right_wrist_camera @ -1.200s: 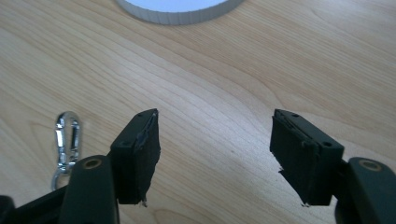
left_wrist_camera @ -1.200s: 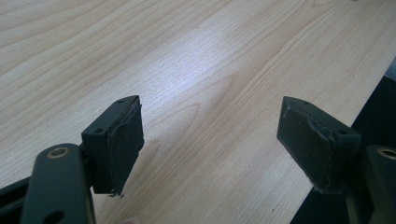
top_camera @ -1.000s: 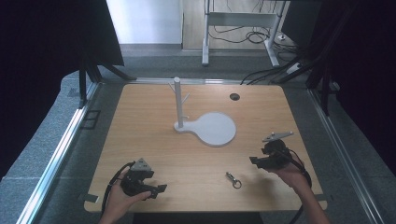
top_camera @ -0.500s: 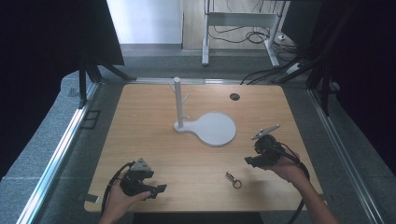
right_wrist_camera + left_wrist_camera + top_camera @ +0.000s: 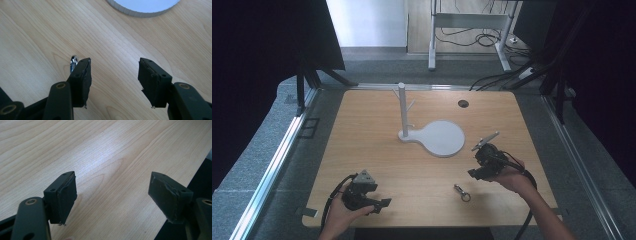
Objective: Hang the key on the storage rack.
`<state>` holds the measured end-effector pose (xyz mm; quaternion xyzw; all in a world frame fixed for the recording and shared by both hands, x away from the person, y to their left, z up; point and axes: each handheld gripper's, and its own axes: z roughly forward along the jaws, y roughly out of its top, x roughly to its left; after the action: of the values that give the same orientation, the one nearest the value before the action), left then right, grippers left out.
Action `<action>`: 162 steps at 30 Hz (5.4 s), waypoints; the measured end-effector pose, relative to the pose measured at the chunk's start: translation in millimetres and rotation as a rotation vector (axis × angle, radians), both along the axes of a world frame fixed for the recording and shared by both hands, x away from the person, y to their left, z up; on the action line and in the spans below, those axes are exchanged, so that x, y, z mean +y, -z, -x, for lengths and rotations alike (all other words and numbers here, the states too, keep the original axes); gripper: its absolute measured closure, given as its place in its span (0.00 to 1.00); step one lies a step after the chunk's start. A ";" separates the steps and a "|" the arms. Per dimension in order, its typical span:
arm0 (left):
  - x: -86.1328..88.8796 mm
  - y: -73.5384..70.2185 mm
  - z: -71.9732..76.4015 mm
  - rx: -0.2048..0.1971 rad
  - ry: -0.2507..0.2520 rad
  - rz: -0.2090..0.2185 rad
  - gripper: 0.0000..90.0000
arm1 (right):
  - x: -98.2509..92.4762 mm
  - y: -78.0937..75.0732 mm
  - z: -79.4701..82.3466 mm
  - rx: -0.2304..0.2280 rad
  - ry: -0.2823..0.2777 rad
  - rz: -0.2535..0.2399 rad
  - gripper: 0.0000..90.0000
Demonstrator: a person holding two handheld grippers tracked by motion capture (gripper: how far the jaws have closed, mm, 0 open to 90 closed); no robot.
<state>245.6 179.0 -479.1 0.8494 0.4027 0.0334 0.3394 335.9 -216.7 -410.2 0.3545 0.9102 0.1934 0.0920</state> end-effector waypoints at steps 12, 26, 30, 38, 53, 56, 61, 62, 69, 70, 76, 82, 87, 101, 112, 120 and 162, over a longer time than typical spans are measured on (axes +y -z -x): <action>-1.6 -0.1 0.6 0.001 0.008 0.002 0.26 | 19.8 3.7 2.7 0.037 -0.050 0.016 0.51; 0.8 0.2 -0.2 0.002 0.002 0.006 0.26 | 39.8 20.9 2.0 0.123 -0.098 0.074 0.57; 2.0 -0.6 -0.1 0.000 0.003 0.008 0.26 | 43.1 28.2 4.6 0.151 -0.096 0.099 0.59; 2.7 -0.3 -0.5 0.002 0.000 0.007 0.26 | 47.9 40.0 7.9 0.191 -0.102 0.133 0.63; 1.6 0.2 -0.3 0.002 0.002 0.006 0.26 | 56.1 55.0 8.1 0.228 -0.104 0.172 0.69; 1.9 0.3 -0.5 0.003 0.003 0.005 0.26 | 56.4 56.7 7.5 0.232 -0.100 0.181 0.70; 1.6 0.3 -0.2 0.002 0.002 0.006 0.26 | 56.9 58.7 8.7 0.237 -0.104 0.187 0.72; 1.6 0.3 -0.2 0.002 0.002 0.006 0.26 | 56.8 59.2 8.8 0.234 -0.108 0.189 0.73; 1.5 0.5 -0.5 0.003 0.004 0.003 0.26 | 57.4 60.8 10.2 0.238 -0.124 0.202 0.79; 1.4 0.5 -0.5 0.003 0.003 0.002 0.26 | 57.6 61.0 10.3 0.238 -0.121 0.204 0.80; 1.6 0.5 -0.5 0.003 0.003 0.003 0.26 | 58.1 65.0 10.9 0.233 -0.130 0.221 0.85; 0.8 0.9 -0.6 0.005 0.006 0.001 0.26 | 57.8 65.5 12.0 0.237 -0.137 0.227 0.93; 1.1 0.9 -0.7 0.005 0.005 0.001 0.26 | 56.7 65.3 12.3 0.222 -0.139 0.240 0.94; -0.8 1.7 -0.6 0.007 0.009 0.001 0.26 | 50.5 48.2 7.9 0.170 -0.127 0.204 0.94; 0.0 1.8 -0.9 0.007 0.005 0.000 0.26 | 42.7 33.2 0.2 0.146 -0.100 0.161 0.94; -0.1 2.3 -1.2 0.008 0.005 0.000 0.26 | 40.6 17.5 -11.4 0.116 -0.085 0.147 0.94; 1.6 2.7 -1.7 0.011 0.004 -0.002 0.26 | 74.0 -6.9 -89.4 0.087 -0.027 0.093 0.94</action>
<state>247.2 180.5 -481.8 0.8508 0.4029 0.0286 0.3363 425.3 -142.8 -403.3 0.3454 0.9262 0.1363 0.0660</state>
